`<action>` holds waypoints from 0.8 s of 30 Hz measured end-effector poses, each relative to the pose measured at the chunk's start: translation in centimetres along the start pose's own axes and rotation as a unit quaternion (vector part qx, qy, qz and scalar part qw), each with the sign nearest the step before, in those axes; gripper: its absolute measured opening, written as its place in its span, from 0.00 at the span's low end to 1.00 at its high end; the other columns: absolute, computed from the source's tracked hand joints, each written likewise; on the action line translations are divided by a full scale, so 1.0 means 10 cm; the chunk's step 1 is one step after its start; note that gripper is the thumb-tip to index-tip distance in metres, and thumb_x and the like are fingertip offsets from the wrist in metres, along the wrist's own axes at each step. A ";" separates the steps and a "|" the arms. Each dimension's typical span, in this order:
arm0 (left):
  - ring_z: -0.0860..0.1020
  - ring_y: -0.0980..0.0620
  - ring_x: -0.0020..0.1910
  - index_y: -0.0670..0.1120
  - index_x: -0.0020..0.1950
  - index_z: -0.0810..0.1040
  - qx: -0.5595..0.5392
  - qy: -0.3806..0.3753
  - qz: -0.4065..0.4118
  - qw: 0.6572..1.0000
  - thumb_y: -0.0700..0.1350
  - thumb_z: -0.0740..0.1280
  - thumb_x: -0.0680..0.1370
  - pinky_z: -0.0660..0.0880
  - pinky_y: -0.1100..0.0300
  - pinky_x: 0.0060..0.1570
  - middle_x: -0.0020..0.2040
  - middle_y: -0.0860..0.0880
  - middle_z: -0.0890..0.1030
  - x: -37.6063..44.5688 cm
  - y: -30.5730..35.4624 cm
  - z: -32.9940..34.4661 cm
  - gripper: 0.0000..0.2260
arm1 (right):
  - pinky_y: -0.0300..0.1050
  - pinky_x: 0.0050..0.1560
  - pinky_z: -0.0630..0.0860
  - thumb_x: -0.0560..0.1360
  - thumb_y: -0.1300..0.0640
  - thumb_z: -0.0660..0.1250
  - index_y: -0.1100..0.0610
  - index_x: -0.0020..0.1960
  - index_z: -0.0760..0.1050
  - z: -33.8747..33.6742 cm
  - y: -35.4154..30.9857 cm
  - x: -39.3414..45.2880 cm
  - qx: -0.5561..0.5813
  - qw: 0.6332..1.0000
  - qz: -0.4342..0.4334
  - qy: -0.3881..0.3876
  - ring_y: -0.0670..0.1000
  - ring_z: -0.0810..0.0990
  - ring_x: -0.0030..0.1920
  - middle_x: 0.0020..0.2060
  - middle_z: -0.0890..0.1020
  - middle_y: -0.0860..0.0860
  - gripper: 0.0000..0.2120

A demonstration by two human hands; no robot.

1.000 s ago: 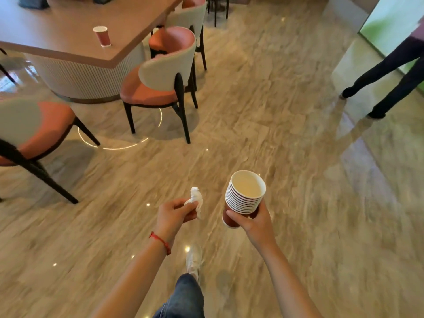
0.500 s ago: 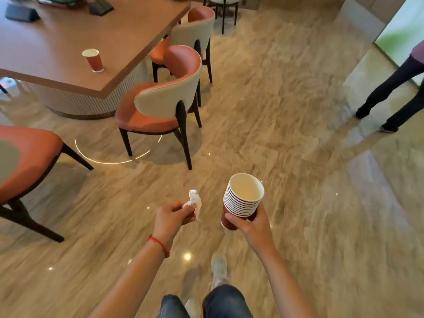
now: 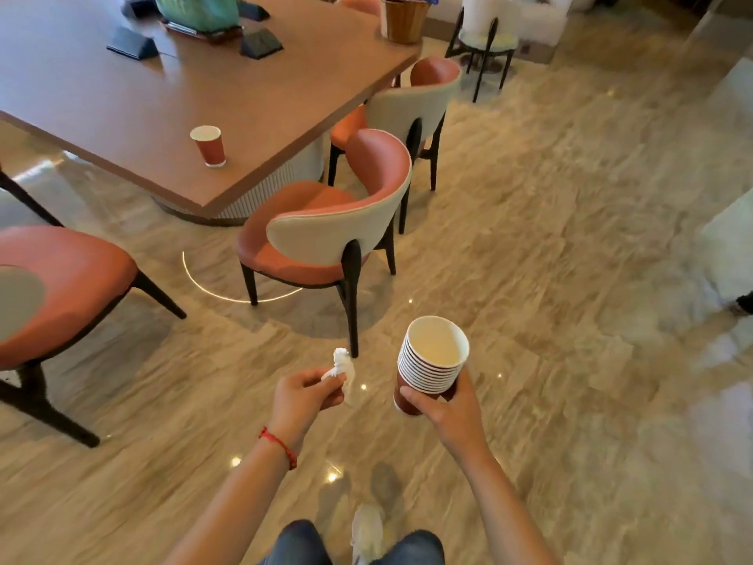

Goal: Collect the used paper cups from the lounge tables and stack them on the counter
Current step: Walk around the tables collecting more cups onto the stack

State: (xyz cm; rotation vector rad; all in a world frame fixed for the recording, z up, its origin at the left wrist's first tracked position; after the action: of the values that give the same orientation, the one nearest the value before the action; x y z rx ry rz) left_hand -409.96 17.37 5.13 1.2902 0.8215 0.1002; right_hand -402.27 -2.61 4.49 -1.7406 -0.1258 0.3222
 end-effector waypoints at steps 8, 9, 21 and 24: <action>0.80 0.57 0.29 0.42 0.41 0.83 -0.050 0.097 -0.011 0.994 0.37 0.70 0.72 0.78 0.67 0.33 0.30 0.50 0.82 0.57 0.30 -0.33 0.03 | 0.39 0.49 0.77 0.57 0.48 0.79 0.43 0.58 0.71 0.64 -0.20 0.89 -0.018 0.995 -0.003 -0.098 0.43 0.79 0.52 0.51 0.81 0.43 0.32; 0.80 0.57 0.29 0.42 0.40 0.83 -0.057 0.107 -0.011 0.993 0.37 0.70 0.72 0.78 0.67 0.33 0.30 0.50 0.82 0.66 0.35 -0.41 0.03 | 0.37 0.48 0.77 0.56 0.48 0.79 0.44 0.59 0.70 0.78 -0.23 1.00 -0.019 0.994 -0.004 -0.110 0.42 0.79 0.52 0.51 0.81 0.43 0.33; 0.80 0.49 0.36 0.45 0.37 0.83 -0.094 0.185 0.016 0.978 0.37 0.70 0.72 0.80 0.57 0.44 0.35 0.44 0.82 2.11 1.24 -1.54 0.06 | 0.34 0.53 0.75 0.61 0.59 0.80 0.47 0.60 0.71 2.57 -0.74 2.44 -0.024 0.979 -0.029 -0.202 0.42 0.78 0.56 0.54 0.80 0.45 0.32; 0.80 0.51 0.34 0.42 0.40 0.83 -0.091 0.193 0.017 0.977 0.37 0.70 0.72 0.80 0.61 0.41 0.34 0.45 0.82 2.43 1.47 -1.73 0.03 | 0.35 0.54 0.75 0.61 0.57 0.80 0.49 0.63 0.71 2.85 -0.89 2.76 -0.024 0.978 -0.027 -0.206 0.41 0.77 0.57 0.54 0.81 0.42 0.33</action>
State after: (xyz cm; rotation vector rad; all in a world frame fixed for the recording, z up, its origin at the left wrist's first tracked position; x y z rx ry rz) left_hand -397.22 48.12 5.49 1.1262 1.0939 0.4537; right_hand -383.21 33.27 4.51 -1.6933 -0.4838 0.6422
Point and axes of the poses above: each hand's wrist, its own x-axis towards the middle knuckle, its own z-axis out of the palm, y = z × x, the point moved 2 cm from there along x, towards the middle knuckle
